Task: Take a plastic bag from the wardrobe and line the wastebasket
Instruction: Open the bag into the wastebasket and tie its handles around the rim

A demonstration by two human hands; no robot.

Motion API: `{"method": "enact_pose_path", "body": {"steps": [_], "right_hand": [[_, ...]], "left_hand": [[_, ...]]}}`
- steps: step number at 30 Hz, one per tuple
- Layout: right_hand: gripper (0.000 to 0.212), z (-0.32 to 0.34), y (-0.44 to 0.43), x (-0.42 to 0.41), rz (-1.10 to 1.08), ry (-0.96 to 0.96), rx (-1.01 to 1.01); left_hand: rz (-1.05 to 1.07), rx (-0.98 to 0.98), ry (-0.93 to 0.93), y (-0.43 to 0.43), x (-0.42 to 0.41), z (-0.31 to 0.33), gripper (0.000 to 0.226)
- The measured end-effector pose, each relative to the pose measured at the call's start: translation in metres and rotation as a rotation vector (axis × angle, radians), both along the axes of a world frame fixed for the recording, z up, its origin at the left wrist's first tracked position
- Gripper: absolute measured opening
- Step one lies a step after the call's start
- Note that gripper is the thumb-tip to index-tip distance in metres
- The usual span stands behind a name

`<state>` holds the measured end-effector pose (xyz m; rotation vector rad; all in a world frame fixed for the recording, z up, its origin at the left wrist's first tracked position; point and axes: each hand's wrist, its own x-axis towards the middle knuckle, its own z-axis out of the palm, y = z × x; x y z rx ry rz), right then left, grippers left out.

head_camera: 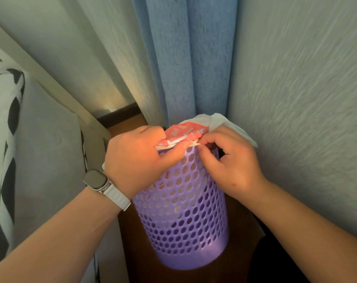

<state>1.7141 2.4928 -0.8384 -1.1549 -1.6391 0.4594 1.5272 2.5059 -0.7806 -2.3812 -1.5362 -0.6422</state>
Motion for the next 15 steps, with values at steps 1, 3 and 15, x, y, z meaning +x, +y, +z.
{"method": "enact_pose_path", "body": {"steps": [1, 3, 15], "right_hand": [[0.004, -0.001, 0.0, 0.0, 0.012, -0.015, -0.008], [0.009, -0.002, 0.001, 0.001, 0.054, -0.042, -0.009], [0.046, 0.006, 0.013, 0.019, 0.071, -0.141, 0.075]], "left_hand": [[-0.001, 0.02, 0.012, 0.0, 0.0, 0.0, 0.05], [0.002, 0.025, 0.035, 0.001, -0.001, -0.001, 0.049], [-0.139, 0.075, 0.034, 0.003, -0.011, -0.002, 0.05]]}}
